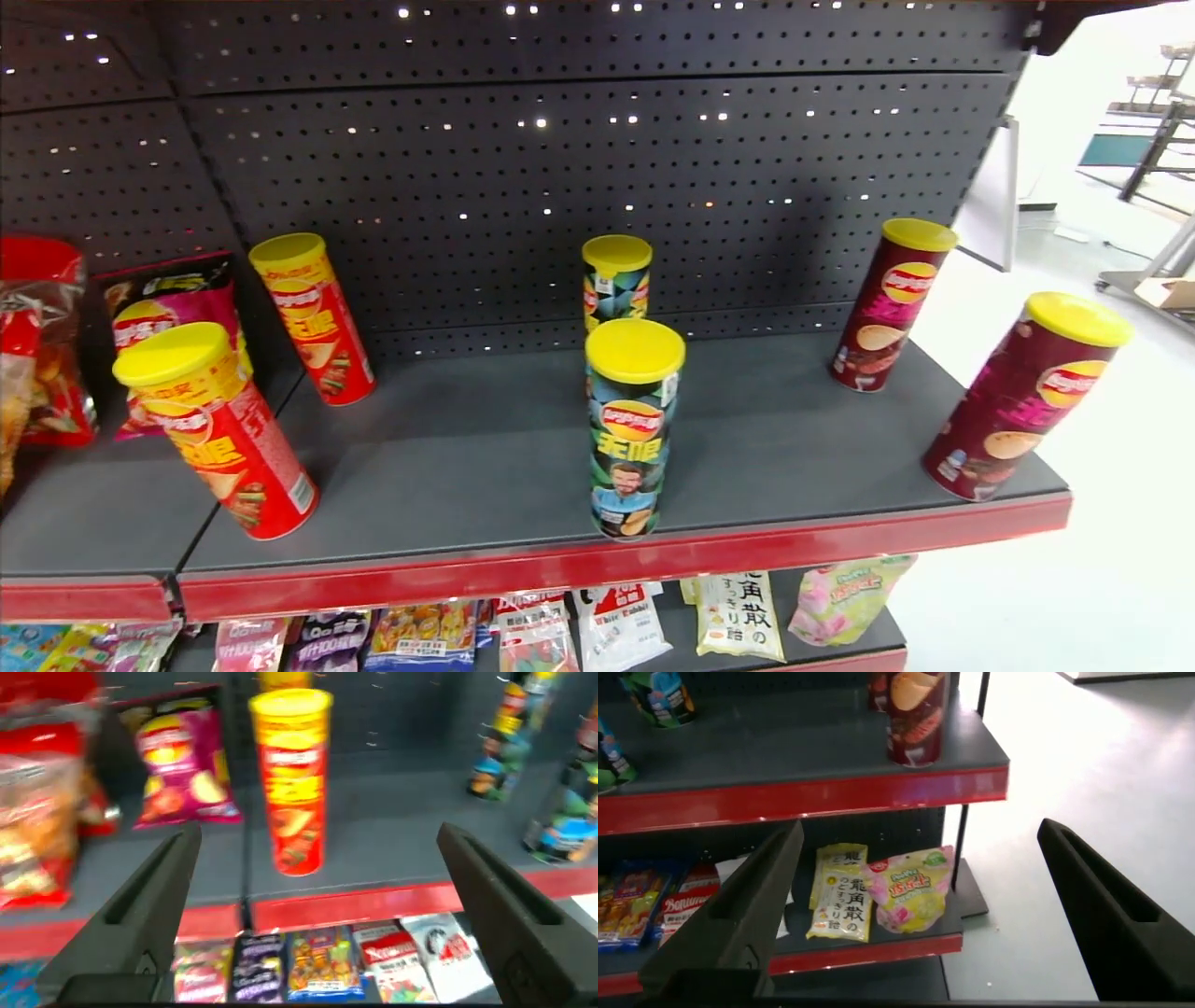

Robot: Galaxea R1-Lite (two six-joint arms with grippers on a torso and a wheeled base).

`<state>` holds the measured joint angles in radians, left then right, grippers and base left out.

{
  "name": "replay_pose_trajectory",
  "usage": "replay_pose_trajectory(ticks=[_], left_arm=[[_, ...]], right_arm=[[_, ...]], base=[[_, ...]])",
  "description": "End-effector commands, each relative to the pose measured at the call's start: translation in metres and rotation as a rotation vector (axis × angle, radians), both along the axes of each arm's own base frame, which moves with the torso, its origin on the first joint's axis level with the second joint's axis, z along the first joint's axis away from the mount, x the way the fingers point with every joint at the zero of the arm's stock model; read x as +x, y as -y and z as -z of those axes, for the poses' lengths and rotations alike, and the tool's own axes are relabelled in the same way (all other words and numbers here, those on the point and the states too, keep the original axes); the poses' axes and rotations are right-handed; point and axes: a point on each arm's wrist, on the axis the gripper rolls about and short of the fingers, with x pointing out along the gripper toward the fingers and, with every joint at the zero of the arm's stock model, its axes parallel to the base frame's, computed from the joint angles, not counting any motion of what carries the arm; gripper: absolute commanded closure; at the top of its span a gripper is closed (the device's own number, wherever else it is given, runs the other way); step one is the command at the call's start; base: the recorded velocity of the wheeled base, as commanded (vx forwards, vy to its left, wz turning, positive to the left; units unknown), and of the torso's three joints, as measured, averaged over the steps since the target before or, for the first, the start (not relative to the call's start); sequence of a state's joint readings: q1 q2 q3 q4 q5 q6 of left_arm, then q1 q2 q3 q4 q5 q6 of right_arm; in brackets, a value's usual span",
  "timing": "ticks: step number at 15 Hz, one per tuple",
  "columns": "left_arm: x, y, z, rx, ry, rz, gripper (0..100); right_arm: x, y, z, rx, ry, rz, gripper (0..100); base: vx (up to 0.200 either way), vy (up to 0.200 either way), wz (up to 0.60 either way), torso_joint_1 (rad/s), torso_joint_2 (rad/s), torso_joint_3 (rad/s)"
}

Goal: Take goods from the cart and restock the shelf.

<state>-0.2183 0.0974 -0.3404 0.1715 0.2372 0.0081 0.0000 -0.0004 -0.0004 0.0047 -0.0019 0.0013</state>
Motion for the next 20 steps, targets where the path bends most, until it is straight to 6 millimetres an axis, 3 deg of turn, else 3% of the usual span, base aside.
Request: replay_pose_trajectory(ticks=[1,5,9,11,12,15,17,18,20], left_arm=[[0.001,0.001,0.001,-0.005,-0.010,0.018,0],[0.006,0.002,0.012,0.004,-0.055,0.025,0],[0.010,0.008,0.018,0.027,-0.272,-0.133,0],[0.013,0.012,0.041,0.001,-0.325,-0.238,0],[0.010,0.013,0.061,-0.022,-0.277,-0.192,0],[0.012,0.015,0.065,-0.080,-0.137,0.035,0],[0.014,0.014,0.068,-0.010,-0.120,-0.023,0],[0.017,0.011,0.069,-0.008,-0.077,-0.155,0],[0.018,0.011,0.069,-0.072,-0.036,-0.180,0]], right_arm=[[0.000,0.000,0.000,0.000,0.001,0.000,0],[0.000,0.000,0.000,-0.001,0.001,-0.002,0],[0.000,0.000,0.000,-0.001,0.001,0.000,0],[0.000,0.000,0.000,-0.001,0.001,-0.002,0],[0.000,0.000,0.000,-0.001,0.001,-0.002,0],[0.000,0.000,0.000,-0.001,0.001,-0.002,0],[0.000,0.000,0.000,-0.001,0.001,-0.002,0],[0.000,0.000,0.000,-0.001,0.001,-0.002,0],[0.000,0.000,0.000,-0.001,0.001,-0.002,0]], base=[[0.000,0.000,0.60,0.007,-0.01,0.002],[0.000,0.000,0.00,0.000,0.00,0.000],[0.000,0.000,0.00,0.000,0.00,0.000],[0.000,0.000,0.00,0.000,0.00,0.000],[0.000,0.000,0.00,0.000,0.00,0.000],[0.000,0.000,0.00,0.000,0.00,0.000],[0.000,0.000,0.00,0.000,0.00,0.000],[0.000,0.000,0.00,0.000,0.00,0.000],[0.000,0.000,0.00,0.000,0.00,0.000]])
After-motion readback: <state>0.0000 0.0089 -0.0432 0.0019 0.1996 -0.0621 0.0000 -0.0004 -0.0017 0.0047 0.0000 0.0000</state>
